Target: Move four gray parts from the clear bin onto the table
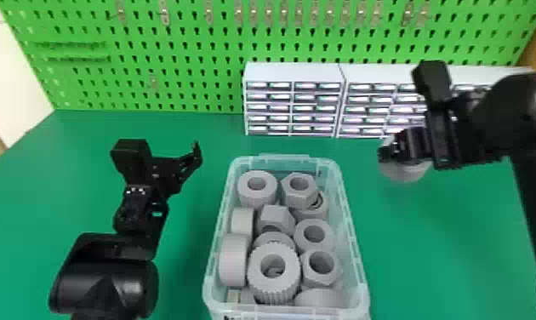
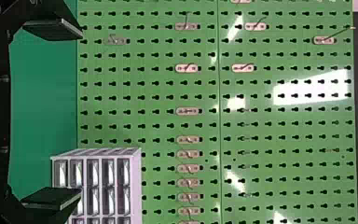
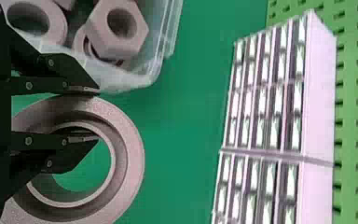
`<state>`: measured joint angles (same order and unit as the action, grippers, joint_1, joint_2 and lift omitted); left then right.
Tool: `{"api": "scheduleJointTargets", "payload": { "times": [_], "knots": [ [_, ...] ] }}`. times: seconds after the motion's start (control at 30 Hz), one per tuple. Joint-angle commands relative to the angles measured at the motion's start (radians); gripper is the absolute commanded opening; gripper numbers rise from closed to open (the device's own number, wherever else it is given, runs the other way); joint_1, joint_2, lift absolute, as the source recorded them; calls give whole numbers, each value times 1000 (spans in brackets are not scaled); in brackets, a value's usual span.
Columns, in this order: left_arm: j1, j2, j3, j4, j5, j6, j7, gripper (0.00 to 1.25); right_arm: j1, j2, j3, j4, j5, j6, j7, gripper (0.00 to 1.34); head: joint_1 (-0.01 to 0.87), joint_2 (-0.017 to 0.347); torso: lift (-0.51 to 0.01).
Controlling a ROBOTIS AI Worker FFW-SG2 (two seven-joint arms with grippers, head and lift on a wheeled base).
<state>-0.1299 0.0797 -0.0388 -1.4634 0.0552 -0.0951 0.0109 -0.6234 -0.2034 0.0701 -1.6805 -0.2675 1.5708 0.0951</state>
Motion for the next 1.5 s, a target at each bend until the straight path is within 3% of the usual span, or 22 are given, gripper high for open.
{"api": "scheduleJointTargets", "payload": {
  "times": [0.0, 0.7, 1.2, 1.47],
  "knots": [
    [-4, 0, -4, 0, 0, 0, 3, 1147, 19, -8, -46, -2, 27, 1, 0, 244, 693, 72, -52],
    [-8, -2, -24, 9, 9, 0, 17, 1147, 96, -25, -148, 28, 50, 1, 0, 244, 693, 72, -52],
    [-4, -11, -21, 18, 20, 0, 18, 1147, 154, -42, -138, 127, 17, 1, 0, 244, 693, 72, -52],
    [1, -20, -12, 20, 20, 0, 18, 1147, 185, -71, -119, 176, -41, -25, 0, 244, 693, 72, -52]
  ]
}}
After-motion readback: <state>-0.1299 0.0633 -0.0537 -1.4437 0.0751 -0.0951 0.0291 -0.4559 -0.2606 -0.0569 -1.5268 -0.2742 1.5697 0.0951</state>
